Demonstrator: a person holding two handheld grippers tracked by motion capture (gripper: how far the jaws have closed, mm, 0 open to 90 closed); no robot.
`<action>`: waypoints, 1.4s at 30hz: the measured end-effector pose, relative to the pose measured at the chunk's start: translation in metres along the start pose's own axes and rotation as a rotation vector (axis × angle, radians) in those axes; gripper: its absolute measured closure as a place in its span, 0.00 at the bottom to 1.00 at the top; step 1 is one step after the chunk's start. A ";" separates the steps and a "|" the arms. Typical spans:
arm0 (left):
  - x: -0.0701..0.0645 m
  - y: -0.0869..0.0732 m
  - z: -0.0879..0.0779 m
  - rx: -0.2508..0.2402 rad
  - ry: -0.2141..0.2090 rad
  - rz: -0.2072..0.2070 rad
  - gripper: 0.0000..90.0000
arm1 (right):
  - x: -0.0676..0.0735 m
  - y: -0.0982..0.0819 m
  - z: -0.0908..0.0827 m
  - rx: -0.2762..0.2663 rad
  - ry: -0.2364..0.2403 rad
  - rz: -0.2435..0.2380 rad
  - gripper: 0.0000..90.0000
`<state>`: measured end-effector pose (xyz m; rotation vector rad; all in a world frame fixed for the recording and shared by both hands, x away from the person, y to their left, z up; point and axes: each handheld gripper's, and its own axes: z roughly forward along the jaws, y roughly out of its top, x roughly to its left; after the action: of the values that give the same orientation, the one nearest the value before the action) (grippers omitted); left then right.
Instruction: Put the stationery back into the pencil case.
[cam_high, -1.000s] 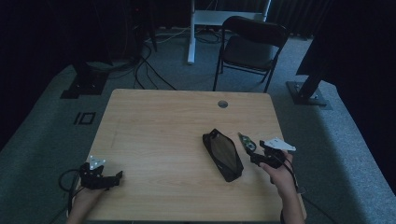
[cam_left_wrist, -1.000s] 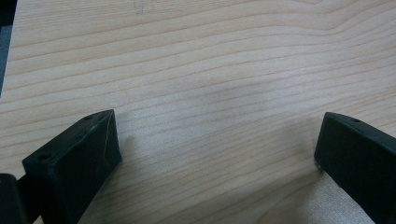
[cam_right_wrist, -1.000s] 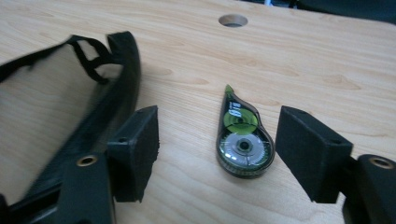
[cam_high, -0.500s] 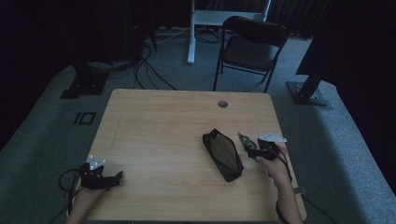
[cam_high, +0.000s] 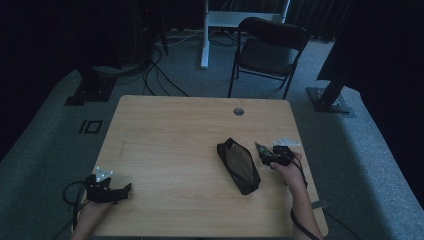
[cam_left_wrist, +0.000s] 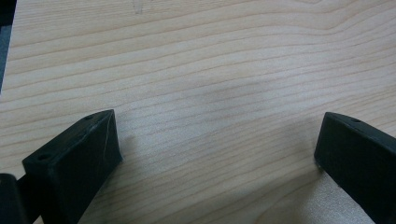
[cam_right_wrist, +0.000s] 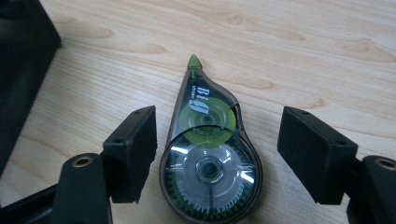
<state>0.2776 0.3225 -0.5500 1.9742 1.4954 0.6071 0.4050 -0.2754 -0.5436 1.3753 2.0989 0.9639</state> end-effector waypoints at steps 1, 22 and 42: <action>0.000 0.000 0.000 0.000 0.000 0.000 0.00 | 0.000 0.000 0.002 0.003 0.001 0.002 0.32; 0.000 0.000 0.000 0.001 0.000 0.000 0.00 | 0.013 0.005 0.014 0.000 -0.042 0.022 0.54; 0.000 0.000 0.000 0.001 0.000 0.000 0.00 | 0.015 0.017 -0.012 -0.022 -0.053 0.096 0.56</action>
<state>0.2777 0.3225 -0.5500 1.9753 1.4957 0.6069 0.4009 -0.2605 -0.5225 1.4864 1.9935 0.9751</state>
